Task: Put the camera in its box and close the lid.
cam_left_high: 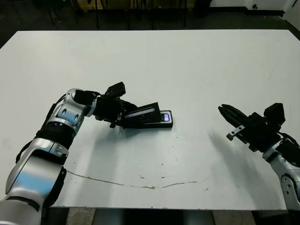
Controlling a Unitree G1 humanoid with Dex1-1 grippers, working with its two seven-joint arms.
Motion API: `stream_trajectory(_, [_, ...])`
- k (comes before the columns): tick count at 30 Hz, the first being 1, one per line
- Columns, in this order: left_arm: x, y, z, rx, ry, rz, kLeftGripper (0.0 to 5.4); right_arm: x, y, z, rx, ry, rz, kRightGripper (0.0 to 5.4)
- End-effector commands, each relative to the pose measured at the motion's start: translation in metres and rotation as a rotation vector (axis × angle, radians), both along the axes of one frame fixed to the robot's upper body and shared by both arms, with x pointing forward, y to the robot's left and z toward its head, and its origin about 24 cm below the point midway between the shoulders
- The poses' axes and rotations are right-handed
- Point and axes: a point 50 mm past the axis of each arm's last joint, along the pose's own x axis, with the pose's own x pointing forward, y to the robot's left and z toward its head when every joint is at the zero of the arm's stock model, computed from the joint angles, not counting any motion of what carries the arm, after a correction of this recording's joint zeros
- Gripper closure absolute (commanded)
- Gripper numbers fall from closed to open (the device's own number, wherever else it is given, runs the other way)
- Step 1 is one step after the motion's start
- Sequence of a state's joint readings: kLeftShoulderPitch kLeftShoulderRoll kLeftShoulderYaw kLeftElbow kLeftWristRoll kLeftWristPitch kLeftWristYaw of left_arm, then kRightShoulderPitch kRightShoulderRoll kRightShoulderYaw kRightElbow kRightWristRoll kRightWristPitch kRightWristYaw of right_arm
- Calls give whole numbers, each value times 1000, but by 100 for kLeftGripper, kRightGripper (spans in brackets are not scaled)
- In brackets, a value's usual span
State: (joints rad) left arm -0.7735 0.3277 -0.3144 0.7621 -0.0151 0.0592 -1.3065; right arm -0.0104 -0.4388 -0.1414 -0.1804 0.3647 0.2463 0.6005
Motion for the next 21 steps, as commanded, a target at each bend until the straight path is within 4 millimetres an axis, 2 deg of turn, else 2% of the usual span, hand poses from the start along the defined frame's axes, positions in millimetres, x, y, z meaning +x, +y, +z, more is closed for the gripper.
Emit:
stream_trajectory(1, [-9,-3,-26,74,95,4,278,-1,-2,-1,-6,6,-1,540])
stream_trajectory(4, [-8,-10,-30,68,121,-3,278,-1,-3,-2,3,12,-4,540])
stream_trajectory(21, [-3,-63,-30,171,27,-151,278,1,-5,0,-9,6,-10,540])
